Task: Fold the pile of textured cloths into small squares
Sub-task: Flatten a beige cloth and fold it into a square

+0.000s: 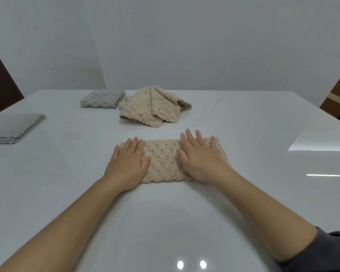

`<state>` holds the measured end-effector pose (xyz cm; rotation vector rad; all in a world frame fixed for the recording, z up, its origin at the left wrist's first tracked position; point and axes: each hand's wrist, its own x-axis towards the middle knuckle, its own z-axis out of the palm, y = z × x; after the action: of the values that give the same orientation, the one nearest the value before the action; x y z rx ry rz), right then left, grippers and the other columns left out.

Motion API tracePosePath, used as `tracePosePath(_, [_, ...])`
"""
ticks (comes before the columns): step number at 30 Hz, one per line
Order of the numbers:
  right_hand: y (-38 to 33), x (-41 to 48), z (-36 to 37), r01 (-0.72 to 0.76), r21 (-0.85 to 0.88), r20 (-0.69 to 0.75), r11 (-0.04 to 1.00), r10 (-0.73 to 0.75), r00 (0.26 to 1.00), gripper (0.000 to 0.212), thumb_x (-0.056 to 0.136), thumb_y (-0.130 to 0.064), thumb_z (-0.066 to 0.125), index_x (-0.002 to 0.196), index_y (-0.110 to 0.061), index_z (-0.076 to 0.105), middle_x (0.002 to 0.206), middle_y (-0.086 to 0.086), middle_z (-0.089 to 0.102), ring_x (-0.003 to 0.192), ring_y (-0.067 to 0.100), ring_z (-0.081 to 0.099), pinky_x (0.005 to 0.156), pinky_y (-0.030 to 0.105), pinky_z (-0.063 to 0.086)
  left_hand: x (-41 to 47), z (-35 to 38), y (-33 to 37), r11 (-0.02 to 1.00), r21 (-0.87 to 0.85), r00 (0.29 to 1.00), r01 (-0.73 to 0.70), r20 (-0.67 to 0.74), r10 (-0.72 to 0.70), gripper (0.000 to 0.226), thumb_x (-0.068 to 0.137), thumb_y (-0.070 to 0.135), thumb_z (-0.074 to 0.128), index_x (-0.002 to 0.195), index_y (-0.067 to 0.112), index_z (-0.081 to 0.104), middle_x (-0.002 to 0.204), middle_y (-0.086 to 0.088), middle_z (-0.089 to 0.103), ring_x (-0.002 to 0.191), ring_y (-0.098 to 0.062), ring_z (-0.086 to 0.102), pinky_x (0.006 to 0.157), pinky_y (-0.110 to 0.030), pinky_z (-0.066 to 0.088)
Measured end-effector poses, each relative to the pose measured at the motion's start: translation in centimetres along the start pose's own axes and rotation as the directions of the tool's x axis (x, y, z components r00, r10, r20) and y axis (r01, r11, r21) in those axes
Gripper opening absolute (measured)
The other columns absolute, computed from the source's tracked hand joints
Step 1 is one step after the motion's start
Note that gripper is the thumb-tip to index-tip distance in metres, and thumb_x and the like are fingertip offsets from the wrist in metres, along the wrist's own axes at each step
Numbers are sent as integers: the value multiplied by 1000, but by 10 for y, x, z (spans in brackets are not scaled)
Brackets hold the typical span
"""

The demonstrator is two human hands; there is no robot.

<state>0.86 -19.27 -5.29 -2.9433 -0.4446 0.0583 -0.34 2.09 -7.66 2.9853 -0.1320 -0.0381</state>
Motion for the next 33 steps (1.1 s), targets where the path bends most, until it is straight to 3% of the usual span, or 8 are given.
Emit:
tracePosePath(2, [-19, 5, -1, 79, -19, -26, 997, -79, 997, 59, 103, -40, 11, 156, -19, -4, 163, -3, -13, 149, 20, -17, 118, 54, -11, 0, 0, -1, 1000, -3, 1000, 2, 4, -2, 63, 102, 45, 13, 155, 16, -3, 163, 0, -9, 149, -13, -11, 121, -40, -6])
tracePosePath(5, [-39, 7, 17, 131, -9, 48, 991, -131, 990, 59, 103, -41, 12, 156, -20, -2, 164, -3, -11, 149, 19, -14, 118, 55, -9, -1, 1, -2, 1000, 1, 1000, 2, 1, -2, 63, 101, 45, 14, 155, 16, -2, 163, 0, -8, 149, -13, -10, 120, -42, -6])
tracePosePath(13, [38, -10, 12, -120, -15, 45, 993, 120, 992, 63, 103, -48, 12, 157, -19, -1, 164, -1, -8, 150, 19, -10, 120, 49, -4, -1, -2, -2, 1000, 14, 1000, 2, 26, -3, 63, 101, 45, 12, 155, 17, -4, 162, 1, -10, 148, -13, -12, 120, -45, -8])
tracePosePath(16, [40, -11, 14, -125, -37, 35, 991, 126, 991, 63, 103, -47, 11, 156, -17, -1, 164, 0, -9, 150, 20, -10, 120, 49, -4, -2, -11, 6, 993, 110, 998, 32, 44, -37, 62, 101, 40, 12, 155, 13, -4, 162, -5, -10, 149, -18, -11, 119, -48, -9])
tracePosePath(20, [38, -10, 15, -130, -42, 16, 991, 131, 991, 63, 103, -46, 12, 156, -16, -1, 164, 1, -8, 150, 20, -9, 120, 50, -4, 5, -22, 56, 992, 73, 990, -99, -90, 105, 61, 101, 33, 16, 154, 9, -3, 162, -7, -11, 149, -19, -12, 120, -48, -8])
tracePosePath(23, [39, -10, 15, -132, -36, 15, 991, 133, 991, 63, 103, -47, 12, 156, -16, 0, 164, 0, -7, 150, 19, -8, 120, 51, -3, 10, -9, 93, 982, -15, 982, -190, -11, 190, 60, 102, 35, 14, 155, 12, -2, 163, -3, -9, 149, -16, -11, 120, -45, -7])
tracePosePath(33, [41, -11, 14, -111, -25, 24, 993, 112, 993, 64, 102, -48, 13, 156, -17, 0, 164, 0, -7, 150, 19, -8, 119, 53, -4, -2, 1, 15, 1000, 7, 1000, 19, 8, -19, 63, 101, 48, 12, 155, 18, -1, 163, 2, -8, 149, -14, -8, 120, -45, -6])
